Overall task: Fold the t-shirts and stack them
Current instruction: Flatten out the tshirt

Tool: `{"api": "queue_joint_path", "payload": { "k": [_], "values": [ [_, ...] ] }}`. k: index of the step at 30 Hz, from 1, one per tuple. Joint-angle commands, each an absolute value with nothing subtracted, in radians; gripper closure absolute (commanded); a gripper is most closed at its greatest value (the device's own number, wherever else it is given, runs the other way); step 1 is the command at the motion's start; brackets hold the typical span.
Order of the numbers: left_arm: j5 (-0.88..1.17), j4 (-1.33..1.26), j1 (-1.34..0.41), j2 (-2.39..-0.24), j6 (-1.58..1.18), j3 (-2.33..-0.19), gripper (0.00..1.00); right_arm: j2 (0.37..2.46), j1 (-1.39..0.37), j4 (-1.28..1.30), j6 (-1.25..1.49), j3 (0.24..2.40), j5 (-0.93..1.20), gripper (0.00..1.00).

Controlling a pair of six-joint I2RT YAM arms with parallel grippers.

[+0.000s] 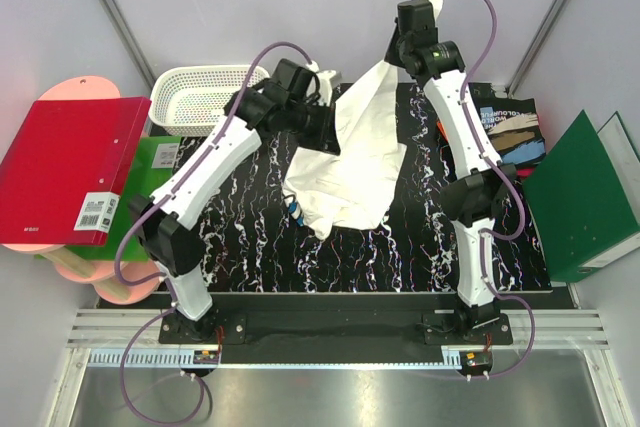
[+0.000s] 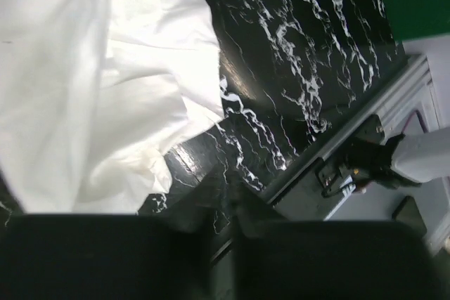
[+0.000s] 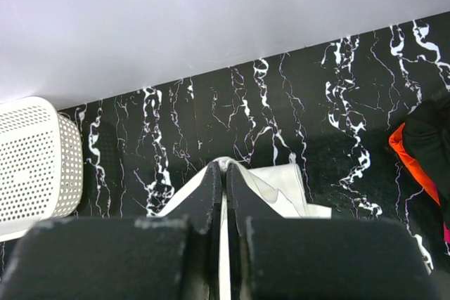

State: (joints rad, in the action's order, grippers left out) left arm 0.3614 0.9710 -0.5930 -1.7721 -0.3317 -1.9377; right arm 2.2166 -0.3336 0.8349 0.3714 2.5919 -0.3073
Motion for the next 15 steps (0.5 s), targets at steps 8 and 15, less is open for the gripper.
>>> {"api": "queue_joint_path", "payload": {
  "k": [8,15],
  "values": [
    [0.349,1.115,-0.6,-1.968,-0.328,-1.749,1.0,2.256,-0.316,0.796,0.365,2.645,-0.374,1.0],
    [0.207,1.103,-0.491,-1.997,-0.382,-1.594,1.0,2.25,-0.276,0.795,0.361,2.646,-0.44,1.0]
  ]
}}
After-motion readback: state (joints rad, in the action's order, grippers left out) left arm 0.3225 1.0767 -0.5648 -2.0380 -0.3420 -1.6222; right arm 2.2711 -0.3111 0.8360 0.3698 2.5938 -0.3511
